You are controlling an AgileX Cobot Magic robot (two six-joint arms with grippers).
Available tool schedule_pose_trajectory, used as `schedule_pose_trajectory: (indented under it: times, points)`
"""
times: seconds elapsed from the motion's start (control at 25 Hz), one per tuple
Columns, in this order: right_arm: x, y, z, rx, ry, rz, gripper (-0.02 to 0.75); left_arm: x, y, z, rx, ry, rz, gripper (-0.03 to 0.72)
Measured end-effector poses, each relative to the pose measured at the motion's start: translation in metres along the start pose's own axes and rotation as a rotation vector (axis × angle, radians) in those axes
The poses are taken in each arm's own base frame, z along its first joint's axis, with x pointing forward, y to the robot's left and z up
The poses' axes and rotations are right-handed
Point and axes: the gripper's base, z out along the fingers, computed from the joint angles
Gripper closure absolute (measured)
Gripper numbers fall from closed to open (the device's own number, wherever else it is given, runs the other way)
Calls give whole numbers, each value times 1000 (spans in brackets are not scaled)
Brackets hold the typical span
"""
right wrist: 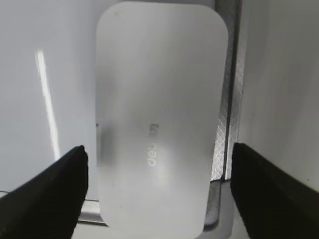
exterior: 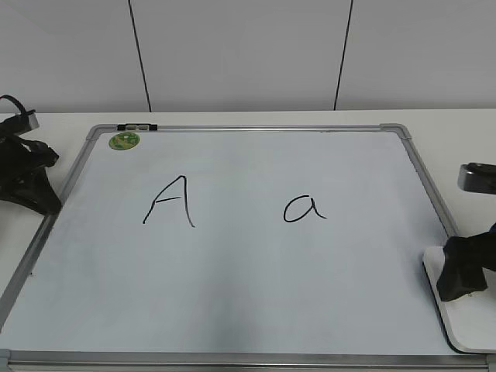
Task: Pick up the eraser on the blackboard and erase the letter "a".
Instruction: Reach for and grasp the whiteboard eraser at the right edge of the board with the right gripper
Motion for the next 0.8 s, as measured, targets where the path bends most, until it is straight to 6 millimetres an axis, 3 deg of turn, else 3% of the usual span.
schedule_pose_trajectory:
  times: [0.32, 0.8]
  points:
    - [-7, 14, 7, 19, -7, -66, 69, 0, 0, 0, 0, 0, 0, 645]
    - [-9, 11, 17, 61, 12, -49, 77, 0, 0, 0, 0, 0, 0, 645]
